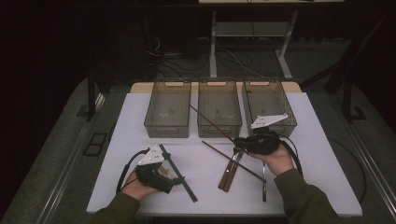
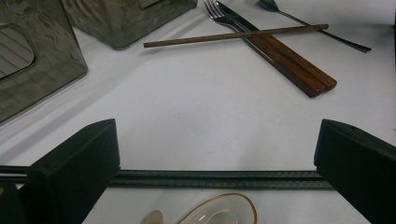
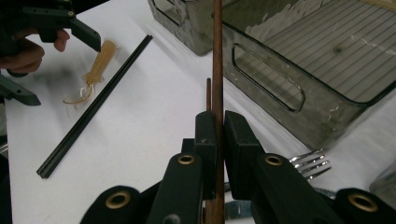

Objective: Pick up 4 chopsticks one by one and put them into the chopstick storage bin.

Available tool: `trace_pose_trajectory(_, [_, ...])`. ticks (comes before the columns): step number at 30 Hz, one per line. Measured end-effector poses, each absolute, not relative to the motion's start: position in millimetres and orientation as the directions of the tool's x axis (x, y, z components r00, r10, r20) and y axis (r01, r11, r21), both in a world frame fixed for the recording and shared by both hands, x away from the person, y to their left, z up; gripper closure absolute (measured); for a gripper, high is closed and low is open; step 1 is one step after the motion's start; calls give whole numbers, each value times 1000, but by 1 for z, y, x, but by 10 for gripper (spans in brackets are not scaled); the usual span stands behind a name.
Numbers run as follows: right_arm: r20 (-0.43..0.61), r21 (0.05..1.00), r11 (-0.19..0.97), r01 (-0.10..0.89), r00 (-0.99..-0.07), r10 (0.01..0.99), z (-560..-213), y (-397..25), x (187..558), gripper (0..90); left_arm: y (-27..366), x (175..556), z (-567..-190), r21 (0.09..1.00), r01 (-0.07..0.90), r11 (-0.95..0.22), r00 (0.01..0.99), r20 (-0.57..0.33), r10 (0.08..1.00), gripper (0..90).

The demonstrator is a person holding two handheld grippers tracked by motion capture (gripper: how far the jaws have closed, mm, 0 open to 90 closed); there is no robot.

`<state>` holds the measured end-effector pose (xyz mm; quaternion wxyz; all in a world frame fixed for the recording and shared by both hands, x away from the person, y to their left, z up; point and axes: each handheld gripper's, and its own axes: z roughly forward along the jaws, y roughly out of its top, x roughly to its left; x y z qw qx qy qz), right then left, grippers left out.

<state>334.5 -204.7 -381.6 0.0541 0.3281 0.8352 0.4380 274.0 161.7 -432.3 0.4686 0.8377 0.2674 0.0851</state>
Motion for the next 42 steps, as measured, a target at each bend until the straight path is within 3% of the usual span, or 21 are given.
trace_pose_trajectory(42, [191, 731, 410, 545, -740, 645, -357, -136, 386, 839, 158, 272, -432, 829, 357, -430, 846, -91, 526, 0])
